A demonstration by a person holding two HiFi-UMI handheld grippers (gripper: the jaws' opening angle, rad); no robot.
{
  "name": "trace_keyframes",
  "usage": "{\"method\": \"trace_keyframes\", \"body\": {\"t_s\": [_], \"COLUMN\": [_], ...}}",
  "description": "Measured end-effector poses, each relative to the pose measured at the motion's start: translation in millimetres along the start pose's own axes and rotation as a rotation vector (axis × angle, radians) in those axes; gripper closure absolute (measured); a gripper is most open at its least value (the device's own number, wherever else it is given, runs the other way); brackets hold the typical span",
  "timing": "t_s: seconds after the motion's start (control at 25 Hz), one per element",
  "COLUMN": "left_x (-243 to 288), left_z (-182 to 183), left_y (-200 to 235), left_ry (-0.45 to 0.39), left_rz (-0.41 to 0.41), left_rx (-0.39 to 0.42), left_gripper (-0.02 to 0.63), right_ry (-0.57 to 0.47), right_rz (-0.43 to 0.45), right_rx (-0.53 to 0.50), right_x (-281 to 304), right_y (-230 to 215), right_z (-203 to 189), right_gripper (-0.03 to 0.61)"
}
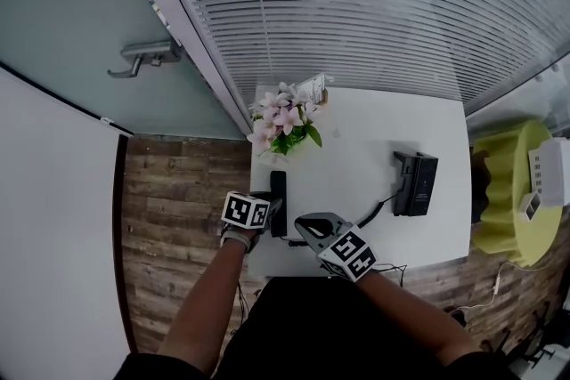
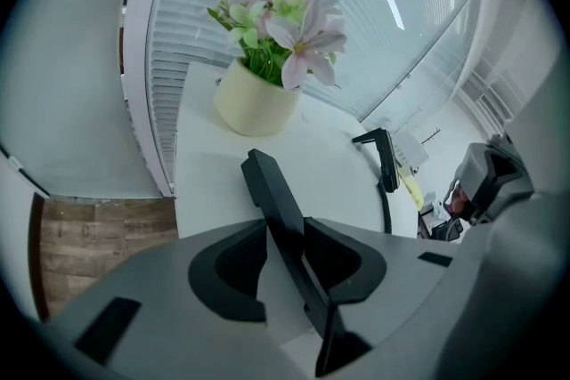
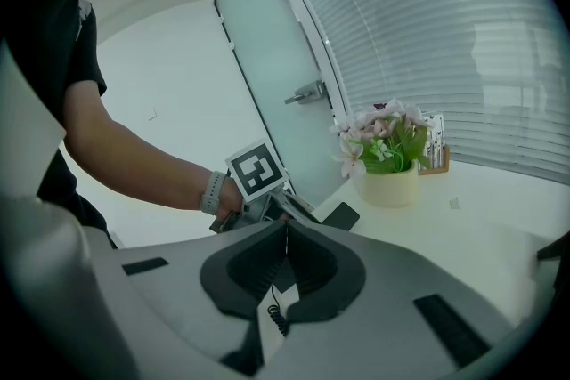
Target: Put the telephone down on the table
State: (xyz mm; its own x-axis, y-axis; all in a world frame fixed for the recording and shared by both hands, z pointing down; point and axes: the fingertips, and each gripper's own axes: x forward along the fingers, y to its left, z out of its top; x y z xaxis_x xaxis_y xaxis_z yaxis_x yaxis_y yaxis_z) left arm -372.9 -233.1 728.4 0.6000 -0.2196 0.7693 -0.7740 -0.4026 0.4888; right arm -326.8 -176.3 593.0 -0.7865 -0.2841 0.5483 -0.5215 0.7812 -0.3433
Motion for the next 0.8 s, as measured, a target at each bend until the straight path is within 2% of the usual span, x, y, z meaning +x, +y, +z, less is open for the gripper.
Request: {"method": "trace_keyframes", "body": {"t_s": [0.16, 0.32, 0.6, 0.8], "left_x": [-0.1, -0.4, -8.1, -31.6], "left_z": [-5.2, -3.9, -11.6, -2.6], "left_y": [8.5, 8.9, 6.3, -17.3], "left_ry": [0.039, 0.029, -0.039, -0.116], "left_rz": [0.084, 0.1, 0.117, 0.151], "left_rx": [0.075, 0.095, 0.061, 0.119], "left_gripper": [0.471, 0.471, 0.471, 0.471], "right_ry": [-0.002, -0.007, -0.042, -0.088], "right_rz": [-0.005, -0.018, -0.073, -0.12], "right_rx": [0.003, 0.006, 0.042, 0.078], "right_x": [-4.6, -10.3, -41.1, -75.9], "right_y": [-0.7, -1.4, -10.8, -23.6], "right_z": [-1.6, -3.5, -10.0, -19.3], "right_gripper": [0.555, 0.555, 0.555, 0.555]}}
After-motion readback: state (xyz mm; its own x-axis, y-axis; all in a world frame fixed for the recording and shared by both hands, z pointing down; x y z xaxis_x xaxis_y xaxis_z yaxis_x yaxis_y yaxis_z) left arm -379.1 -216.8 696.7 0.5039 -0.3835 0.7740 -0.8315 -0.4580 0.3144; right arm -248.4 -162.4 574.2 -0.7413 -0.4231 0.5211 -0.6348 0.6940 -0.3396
